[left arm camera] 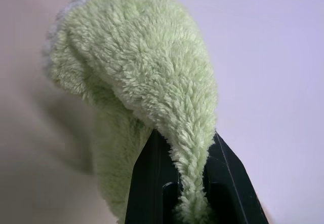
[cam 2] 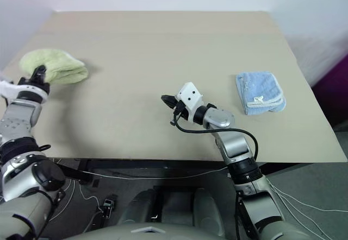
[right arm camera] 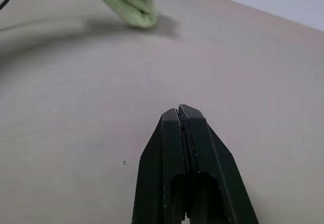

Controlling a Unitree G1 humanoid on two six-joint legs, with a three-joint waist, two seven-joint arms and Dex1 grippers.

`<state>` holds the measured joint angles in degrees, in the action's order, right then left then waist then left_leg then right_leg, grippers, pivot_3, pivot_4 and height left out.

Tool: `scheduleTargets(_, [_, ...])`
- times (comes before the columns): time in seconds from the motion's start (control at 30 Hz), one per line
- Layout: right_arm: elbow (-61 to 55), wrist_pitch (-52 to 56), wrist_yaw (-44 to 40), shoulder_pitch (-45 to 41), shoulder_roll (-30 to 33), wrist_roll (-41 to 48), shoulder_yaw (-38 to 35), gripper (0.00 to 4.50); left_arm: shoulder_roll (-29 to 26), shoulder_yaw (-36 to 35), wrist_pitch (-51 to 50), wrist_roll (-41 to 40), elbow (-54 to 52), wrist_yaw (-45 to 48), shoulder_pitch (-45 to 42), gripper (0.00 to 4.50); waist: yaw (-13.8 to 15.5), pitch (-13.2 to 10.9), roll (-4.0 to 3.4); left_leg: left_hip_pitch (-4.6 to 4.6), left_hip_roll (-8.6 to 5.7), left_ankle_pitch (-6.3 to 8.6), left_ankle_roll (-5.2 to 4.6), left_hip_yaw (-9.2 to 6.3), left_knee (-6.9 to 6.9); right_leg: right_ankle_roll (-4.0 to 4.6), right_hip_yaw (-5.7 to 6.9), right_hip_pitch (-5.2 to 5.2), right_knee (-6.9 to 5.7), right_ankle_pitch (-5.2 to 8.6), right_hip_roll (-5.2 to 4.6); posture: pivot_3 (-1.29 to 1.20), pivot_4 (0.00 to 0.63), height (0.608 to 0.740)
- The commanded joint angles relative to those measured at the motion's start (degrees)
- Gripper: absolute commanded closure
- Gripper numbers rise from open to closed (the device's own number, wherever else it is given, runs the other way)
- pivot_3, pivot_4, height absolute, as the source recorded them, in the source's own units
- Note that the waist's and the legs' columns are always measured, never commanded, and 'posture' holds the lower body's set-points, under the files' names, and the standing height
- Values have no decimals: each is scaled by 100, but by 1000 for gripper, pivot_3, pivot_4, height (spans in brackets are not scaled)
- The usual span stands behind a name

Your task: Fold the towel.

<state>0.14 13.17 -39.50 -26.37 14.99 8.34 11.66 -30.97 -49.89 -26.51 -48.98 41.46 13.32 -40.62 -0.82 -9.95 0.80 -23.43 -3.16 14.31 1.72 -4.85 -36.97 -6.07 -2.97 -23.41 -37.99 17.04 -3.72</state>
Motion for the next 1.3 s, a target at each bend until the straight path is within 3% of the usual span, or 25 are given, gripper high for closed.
scheduleTargets(0.03, [-205,-132,-13,-52,-57,72,-29,4500,-269,-222,404,48,671,-98,98,4492,4,1,1,0,-1,0,0,0,0,0,0,1,0,0,-1,0,150,740])
scheduleTargets(0.2, [-236,-121,-16,40,-1,63,-63,4500,-242,-392,606,-105,1030,-148,326,4492,-10,2,2,0,-2,0,0,0,0,0,0,0,-1,0,-2,0,150,740])
scheduleTargets(0.33, [-246,-120,17,95,26,44,-81,4500,-53,-545,597,-343,724,-183,519,3259,-54,3,-1,1,1,0,0,3,5,0,-5,-4,-2,0,-7,0,150,740])
scheduleTargets(0.63, [-283,-115,27,151,30,46,-65,4500,566,-666,-149,-1080,-1064,-533,1469,203,-188,5,-3,3,5,0,0,4,9,0,-10,-4,-4,0,-5,0,150,740])
scheduleTargets(0.67, [-276,-118,22,147,32,48,-67,4500,614,-640,-252,-1103,-1265,-657,1625,26,-196,5,-3,4,6,1,-1,7,10,0,-13,-5,-4,0,-5,0,150,740])
scheduleTargets(0.83, [-273,-112,8,140,49,60,-85,4500,827,-711,-507,-1350,-2215,-972,2440,26,-182,5,-4,5,7,1,-1,10,12,0,-19,-5,-3,0,-5,0,150,740])
scheduleTargets(0.97, [-229,-130,-47,148,110,87,-139,4500,710,-366,-346,-1019,-3111,-557,3160,26,-168,6,-3,5,7,1,0,12,11,0,-19,-4,-1,0,-6,0,150,740])
scheduleTargets(1.17, [-100,-77,-67,118,218,164,-319,4500,154,1063,-163,-14,-4792,414,3774,26,21,10,15,4,6,2,1,-2,8,4,-3,9,4,-1,-10,0,150,740])
scheduleTargets(1.3, [-136,-22,-62,201,314,260,-460,4500,-225,2119,138,847,-5256,976,3789,26,16,11,11,5,-4,3,-2,2,10,5,-4,14,13,-2,-19,0,150,740])
